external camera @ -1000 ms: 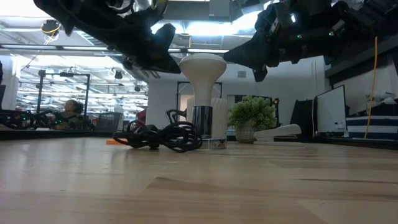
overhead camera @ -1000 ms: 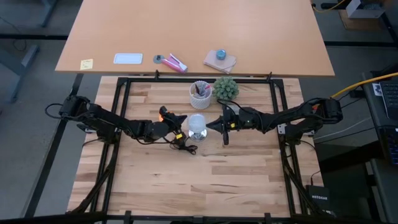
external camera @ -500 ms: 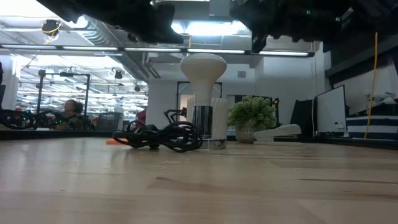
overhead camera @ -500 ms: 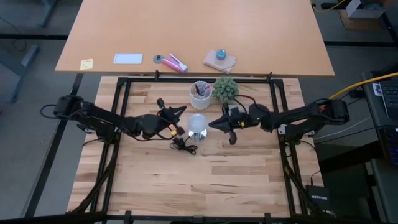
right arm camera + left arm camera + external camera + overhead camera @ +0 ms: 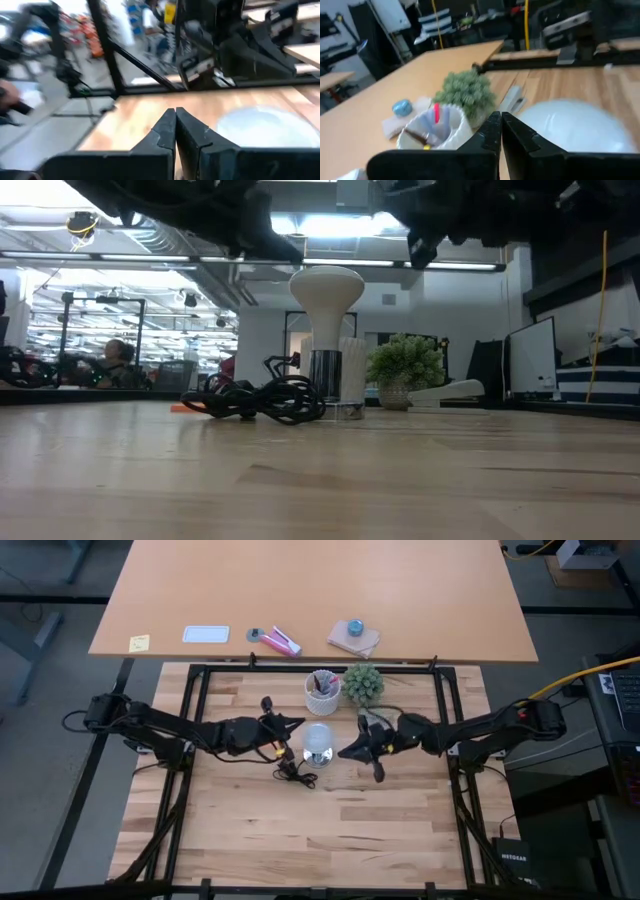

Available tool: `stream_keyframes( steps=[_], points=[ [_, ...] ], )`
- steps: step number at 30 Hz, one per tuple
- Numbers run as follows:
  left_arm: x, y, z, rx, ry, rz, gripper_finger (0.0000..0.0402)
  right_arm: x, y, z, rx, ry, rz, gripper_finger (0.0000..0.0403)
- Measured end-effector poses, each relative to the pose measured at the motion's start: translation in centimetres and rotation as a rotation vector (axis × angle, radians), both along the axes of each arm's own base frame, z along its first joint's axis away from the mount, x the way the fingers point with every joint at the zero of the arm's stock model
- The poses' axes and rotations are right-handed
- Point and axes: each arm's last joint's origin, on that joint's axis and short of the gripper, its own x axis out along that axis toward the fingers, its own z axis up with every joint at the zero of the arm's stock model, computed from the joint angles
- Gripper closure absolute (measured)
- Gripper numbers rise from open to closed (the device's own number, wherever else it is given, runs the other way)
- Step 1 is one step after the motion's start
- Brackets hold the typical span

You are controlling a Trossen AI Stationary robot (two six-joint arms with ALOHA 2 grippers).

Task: Screw lightbulb
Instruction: Remove the light bulb from the lamp socket

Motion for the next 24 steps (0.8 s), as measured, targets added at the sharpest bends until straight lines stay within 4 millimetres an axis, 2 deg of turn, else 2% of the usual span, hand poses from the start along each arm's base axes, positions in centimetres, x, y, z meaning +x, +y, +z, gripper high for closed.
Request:
stream_keyframes(
  steps=[5,10,16,24],
  points=[
    [-0.1,0.8,-0.6,-0.038,0.042,0.002,0.0396,0.2,1.0,-0.9,-0.078,0.054,-0.148,0.0391],
    [-0.1,1.1,-0.9,-0.092,0.062,-0.047,0.0396,0.6,0.9,-1.7,-0.119,0.085,-0.244,0.0391],
    [-0.2,1.1,-1.3,-0.116,0.085,-0.049,0.0396,1.3,0.9,-3.6,-0.126,0.154,-0.247,0.0391],
    [-0.2,1.0,-1.5,-0.138,0.101,-0.066,0.0396,2.0,0.9,-4.0,-0.125,0.108,-0.275,0.0391]
  ],
)
